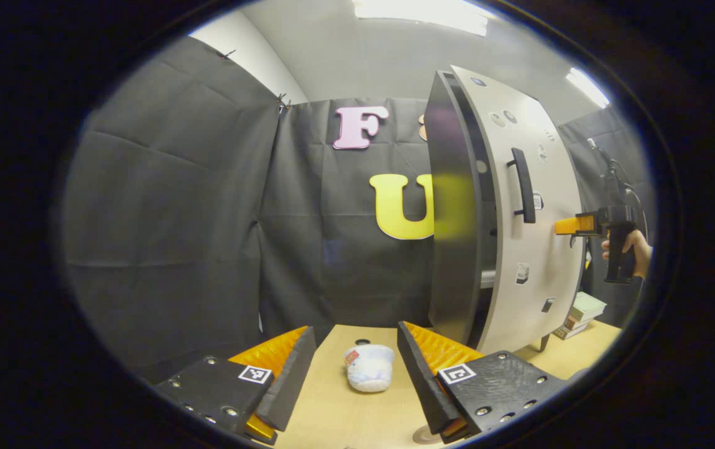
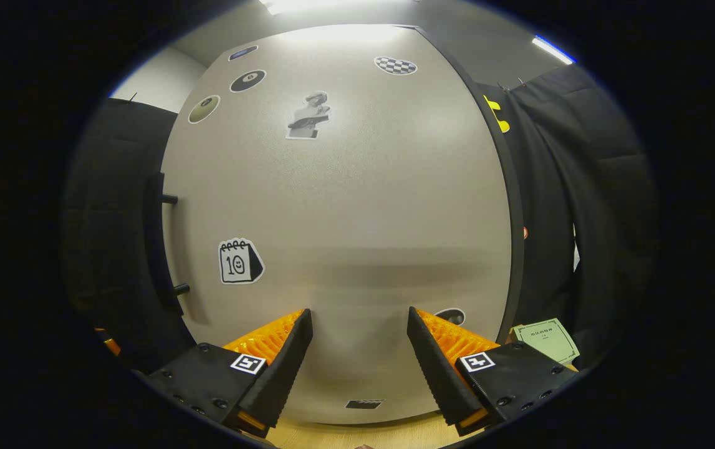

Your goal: Open the cabinet door with the right hand, grasp the bottle in the cabinet with the left hand and place it on the coaster, then close the cabinet door with the right hand.

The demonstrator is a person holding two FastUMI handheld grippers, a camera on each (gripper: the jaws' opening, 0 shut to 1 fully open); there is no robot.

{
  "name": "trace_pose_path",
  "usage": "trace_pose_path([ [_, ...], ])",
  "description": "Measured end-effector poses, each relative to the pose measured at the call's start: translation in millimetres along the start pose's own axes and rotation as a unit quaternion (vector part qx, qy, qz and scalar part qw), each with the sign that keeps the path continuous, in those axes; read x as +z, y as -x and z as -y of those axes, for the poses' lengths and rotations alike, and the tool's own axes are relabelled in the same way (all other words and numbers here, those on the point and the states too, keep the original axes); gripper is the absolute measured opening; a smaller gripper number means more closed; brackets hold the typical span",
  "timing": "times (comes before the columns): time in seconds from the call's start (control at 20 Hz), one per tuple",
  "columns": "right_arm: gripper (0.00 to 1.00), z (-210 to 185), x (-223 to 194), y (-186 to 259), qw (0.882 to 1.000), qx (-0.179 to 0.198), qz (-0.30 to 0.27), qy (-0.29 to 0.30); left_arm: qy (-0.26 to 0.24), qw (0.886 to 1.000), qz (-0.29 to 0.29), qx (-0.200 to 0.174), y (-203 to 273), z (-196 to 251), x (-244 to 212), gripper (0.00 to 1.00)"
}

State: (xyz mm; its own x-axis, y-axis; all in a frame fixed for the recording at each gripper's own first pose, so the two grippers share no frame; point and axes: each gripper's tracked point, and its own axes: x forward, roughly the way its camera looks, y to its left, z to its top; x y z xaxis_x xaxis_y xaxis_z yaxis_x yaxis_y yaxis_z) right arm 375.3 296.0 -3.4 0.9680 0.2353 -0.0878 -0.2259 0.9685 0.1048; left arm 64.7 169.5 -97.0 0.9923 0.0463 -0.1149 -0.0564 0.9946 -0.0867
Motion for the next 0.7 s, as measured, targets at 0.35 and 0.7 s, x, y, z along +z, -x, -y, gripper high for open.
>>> trace_pose_path([
  [0.35,0.97,39,6,60,0.999,0.011,0.008,0.035,0.002,1.0,0.008,-0.007,6,57,20,0.81],
  [0.7,0.97,97,13,131,0.998,-0.002,0.021,0.06,0.007,0.999,0.025,-0.025,15,127,49,0.81],
])
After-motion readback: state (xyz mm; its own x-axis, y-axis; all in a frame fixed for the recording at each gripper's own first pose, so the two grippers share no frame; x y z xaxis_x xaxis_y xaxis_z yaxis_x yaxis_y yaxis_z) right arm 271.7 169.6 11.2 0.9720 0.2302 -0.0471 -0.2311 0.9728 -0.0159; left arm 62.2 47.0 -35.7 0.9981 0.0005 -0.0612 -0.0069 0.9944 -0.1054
